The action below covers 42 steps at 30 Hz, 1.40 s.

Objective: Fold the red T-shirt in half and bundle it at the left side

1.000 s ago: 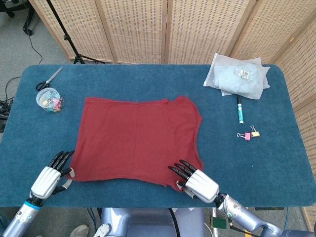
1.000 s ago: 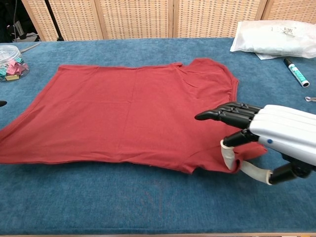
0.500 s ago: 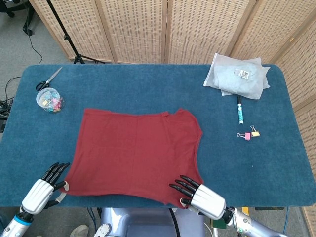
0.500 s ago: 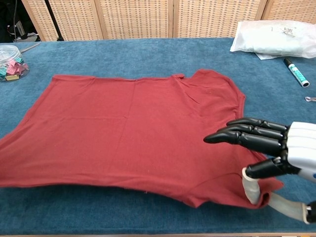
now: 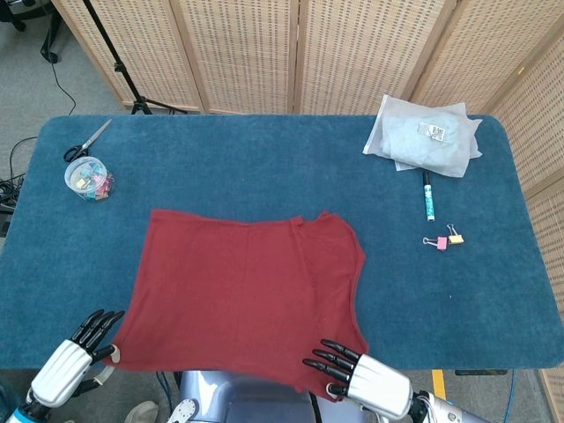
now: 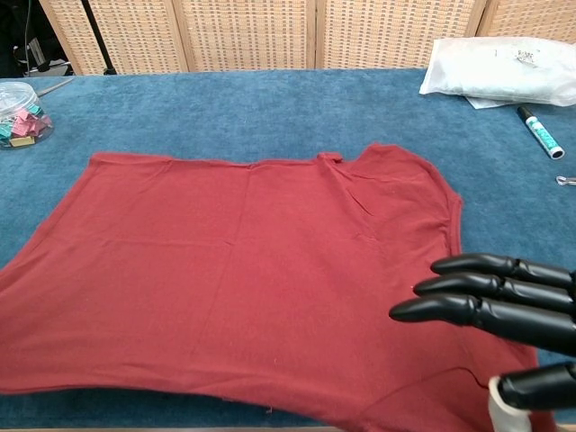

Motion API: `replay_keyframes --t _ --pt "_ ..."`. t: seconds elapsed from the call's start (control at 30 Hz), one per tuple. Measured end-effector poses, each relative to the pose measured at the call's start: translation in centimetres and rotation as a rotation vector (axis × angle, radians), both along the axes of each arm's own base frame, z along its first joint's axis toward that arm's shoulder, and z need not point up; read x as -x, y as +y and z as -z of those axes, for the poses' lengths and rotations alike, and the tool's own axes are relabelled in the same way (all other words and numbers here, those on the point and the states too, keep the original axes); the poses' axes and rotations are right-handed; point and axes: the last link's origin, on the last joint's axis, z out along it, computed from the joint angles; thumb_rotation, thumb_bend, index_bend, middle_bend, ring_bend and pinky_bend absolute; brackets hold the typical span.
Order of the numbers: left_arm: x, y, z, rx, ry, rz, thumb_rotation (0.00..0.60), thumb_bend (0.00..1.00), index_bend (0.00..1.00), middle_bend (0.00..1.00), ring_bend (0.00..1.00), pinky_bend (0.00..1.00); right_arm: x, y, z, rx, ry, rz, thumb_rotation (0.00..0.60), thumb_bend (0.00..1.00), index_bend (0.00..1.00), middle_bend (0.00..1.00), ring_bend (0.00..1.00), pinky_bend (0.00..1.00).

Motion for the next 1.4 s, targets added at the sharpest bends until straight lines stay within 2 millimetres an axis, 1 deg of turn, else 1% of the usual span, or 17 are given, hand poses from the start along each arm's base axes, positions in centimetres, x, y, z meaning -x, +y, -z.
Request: replay_keyframes --t 0.4,0.7,0.93,1.07,1.17,1.27,1.37,1.4 --pt "-0.4 -2.1 -0.2 0.030 -0.007 0.010 0.600 0.55 0.74 0.00 0.00 0.00 0.7 1.6 -0.9 -0.041 -0.012 -0.024 0.600 0.55 0.67 0.07 0.00 0.00" --pt "-0.6 -2.9 0.0 0.051 -0.014 0.010 0.600 0.55 0.74 0.00 0.00 0.00 1.1 1.9 -1.4 -0.052 -0.025 -0.017 0.600 0.54 0.67 0.07 0.00 0.00" --pt "-0.8 -3.1 -0.1 0.054 -0.023 0.015 0.600 0.55 0.74 0.00 0.00 0.00 1.1 2.3 -1.6 -0.059 -0.038 -0.026 0.600 0.54 0.67 0.07 0.00 0.00" --pt "-0.9 -2.9 -0.1 0.044 -0.028 0.016 0.600 0.55 0.74 0.00 0.00 0.00 1.1 2.1 -1.7 -0.054 -0.042 -0.016 0.600 0.54 0.67 0.07 0.00 0.00" --pt "-1.1 -2.2 -0.2 0.028 -0.036 0.021 0.600 0.55 0.74 0.00 0.00 0.00 0.9 1.6 -1.7 -0.051 -0.049 0.002 0.600 0.54 0.67 0.07 0.00 0.00" --pt "-1.6 -1.2 -0.2 0.002 -0.042 0.029 0.600 0.55 0.74 0.00 0.00 0.00 0.7 0.6 -1.8 -0.047 -0.063 0.040 0.600 0.54 0.67 0.07 0.00 0.00" --pt "-2.2 0.0 -0.3 -0.028 -0.048 0.027 0.600 0.55 0.74 0.00 0.00 0.00 0.4 -0.8 -2.1 -0.052 -0.084 0.098 0.600 0.54 0.67 0.07 0.00 0.00" --pt "-2.5 0.7 -0.3 -0.043 -0.049 0.023 0.600 0.55 0.74 0.00 0.00 0.00 0.2 -1.6 -2.2 -0.051 -0.094 0.122 0.600 0.54 0.67 0.07 0.00 0.00"
